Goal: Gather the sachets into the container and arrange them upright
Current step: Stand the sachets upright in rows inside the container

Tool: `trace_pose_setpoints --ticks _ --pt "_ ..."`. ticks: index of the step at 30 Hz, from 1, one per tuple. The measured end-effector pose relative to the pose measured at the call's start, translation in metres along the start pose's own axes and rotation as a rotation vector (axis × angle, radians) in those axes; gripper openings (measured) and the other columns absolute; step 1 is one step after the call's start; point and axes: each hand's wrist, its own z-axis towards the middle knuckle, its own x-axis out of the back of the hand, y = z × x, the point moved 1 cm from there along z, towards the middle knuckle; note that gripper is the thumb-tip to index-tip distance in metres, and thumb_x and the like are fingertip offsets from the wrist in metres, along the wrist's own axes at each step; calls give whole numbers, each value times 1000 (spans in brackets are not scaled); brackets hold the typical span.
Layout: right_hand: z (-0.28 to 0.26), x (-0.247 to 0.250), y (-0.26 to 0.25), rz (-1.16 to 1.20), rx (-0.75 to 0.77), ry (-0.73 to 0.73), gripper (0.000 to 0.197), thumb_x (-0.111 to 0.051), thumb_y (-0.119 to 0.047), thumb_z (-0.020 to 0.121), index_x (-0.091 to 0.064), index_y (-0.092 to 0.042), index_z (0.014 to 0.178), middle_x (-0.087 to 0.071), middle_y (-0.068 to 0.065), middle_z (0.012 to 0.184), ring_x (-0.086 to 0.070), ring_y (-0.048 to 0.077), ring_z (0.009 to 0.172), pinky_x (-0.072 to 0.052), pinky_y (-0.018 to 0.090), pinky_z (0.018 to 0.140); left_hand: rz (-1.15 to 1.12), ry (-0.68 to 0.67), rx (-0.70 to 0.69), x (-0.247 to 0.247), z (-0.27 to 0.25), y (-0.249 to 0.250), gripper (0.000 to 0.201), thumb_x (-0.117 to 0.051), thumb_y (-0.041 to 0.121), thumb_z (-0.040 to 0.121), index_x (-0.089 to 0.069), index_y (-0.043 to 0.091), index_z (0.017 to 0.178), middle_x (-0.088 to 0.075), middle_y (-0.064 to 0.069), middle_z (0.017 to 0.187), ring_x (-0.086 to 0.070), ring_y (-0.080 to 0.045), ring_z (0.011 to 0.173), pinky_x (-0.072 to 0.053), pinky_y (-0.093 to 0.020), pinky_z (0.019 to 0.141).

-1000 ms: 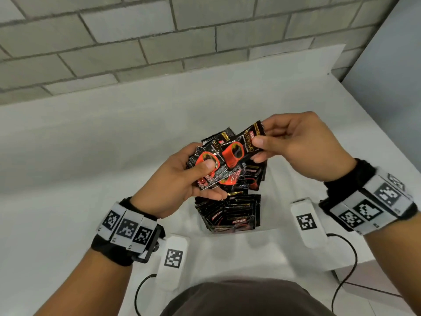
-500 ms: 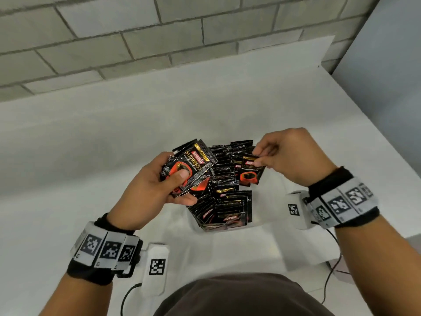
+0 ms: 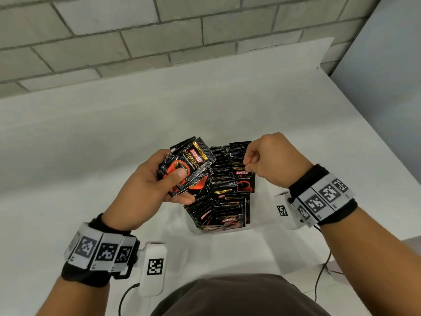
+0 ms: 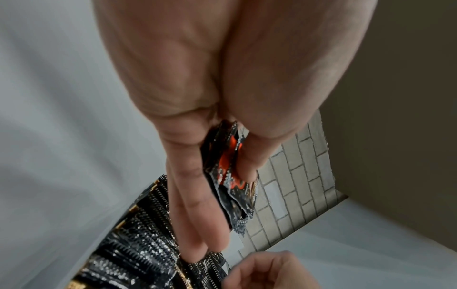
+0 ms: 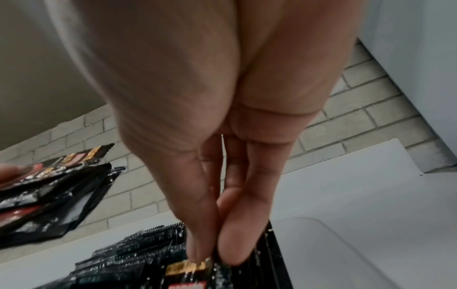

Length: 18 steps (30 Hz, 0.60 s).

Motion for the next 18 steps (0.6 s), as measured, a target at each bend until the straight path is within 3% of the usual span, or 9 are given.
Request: trace_pose_setpoints --ticks 6,11,16,18 --pt "0 0 -2 -114 61 -128 16 -68 4 80 -71 -12 79 -55 -17 67 -52 -1 61 -39 11 58 0 -8 1 1 -2 0 38 -62 23 90 -56 12 126 -76 -19 103 -75 -46 80 -64 -47 75" --pt "-1 6 -5 -98 88 -149 20 -69 6 75 -69 -13 79 -58 -14 69 -61 10 67 -53 25 65 -10 -11 3 2 -3 2 38 -62 21 91 -56 11 127 -76 -19 104 -75 -46 80 -65 -44 74" --pt "3 18 -9 -108 161 -47 18 -70 3 72 -66 -14 75 -55 -16 62 -54 3 61 -47 18 61 -15 -10 -1 2 -3 3 38 -62 20 92 -56 10 128 -75 -19 106 -75 -46 80 -65 -45 75" --pt "3 18 -11 -139 167 -98 17 -68 3 73 -67 -15 75 -56 -15 63 -56 6 61 -50 22 63 -16 -10 -3 3 -3 3 39 -62 20 91 -56 10 128 -75 -19 106 -75 -46 80 -65 -45 74"
